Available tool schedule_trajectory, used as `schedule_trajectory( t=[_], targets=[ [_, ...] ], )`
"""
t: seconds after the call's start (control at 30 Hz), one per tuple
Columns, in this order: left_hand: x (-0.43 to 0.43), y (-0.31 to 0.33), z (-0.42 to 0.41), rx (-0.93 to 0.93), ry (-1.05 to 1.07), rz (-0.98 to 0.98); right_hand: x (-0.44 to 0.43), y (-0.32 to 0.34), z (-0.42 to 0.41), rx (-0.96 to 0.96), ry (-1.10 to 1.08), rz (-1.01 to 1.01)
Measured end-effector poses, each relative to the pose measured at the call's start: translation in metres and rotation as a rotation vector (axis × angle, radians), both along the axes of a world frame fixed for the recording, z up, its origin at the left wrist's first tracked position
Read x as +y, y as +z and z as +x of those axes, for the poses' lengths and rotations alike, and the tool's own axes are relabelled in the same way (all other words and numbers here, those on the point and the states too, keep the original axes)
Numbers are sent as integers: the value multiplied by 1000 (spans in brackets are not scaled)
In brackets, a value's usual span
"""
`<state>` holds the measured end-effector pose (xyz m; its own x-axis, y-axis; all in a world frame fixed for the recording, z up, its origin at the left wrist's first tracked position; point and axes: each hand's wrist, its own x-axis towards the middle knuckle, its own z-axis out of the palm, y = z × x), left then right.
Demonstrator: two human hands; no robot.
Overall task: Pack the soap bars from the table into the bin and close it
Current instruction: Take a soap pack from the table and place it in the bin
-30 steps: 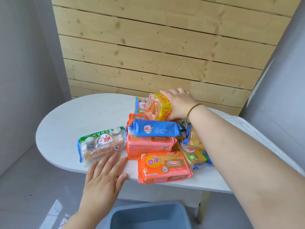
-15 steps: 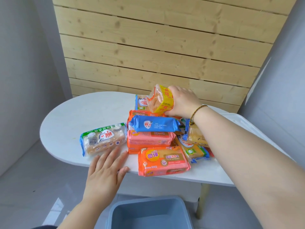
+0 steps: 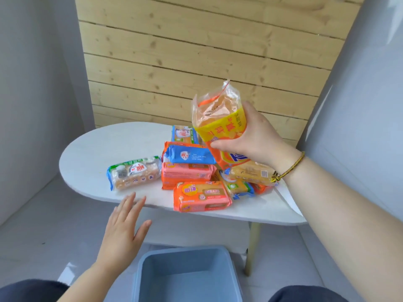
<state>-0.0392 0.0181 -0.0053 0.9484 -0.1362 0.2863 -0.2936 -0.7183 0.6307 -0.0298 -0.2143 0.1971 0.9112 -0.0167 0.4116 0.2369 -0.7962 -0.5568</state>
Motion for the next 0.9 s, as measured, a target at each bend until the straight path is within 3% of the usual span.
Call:
schedule_trajectory(
  t=[0.23, 0.43, 0.5, 0.7, 0.9],
  targets=[
    [3, -47, -23, 232, 79, -184, 25, -41, -47, 260, 259, 90],
    [3, -95, -20, 599, 101, -148, 49, -148, -54, 670, 327, -284],
    [1, -110, -18, 728, 84, -142, 54, -188, -45, 802, 309, -295],
    [-1, -161, -23, 1074, 182, -161, 51, -302, -19, 1092, 150, 107],
    [-11, -176, -11, 1079, 243, -163, 44, -379, -10, 1312, -46, 348]
  ],
)
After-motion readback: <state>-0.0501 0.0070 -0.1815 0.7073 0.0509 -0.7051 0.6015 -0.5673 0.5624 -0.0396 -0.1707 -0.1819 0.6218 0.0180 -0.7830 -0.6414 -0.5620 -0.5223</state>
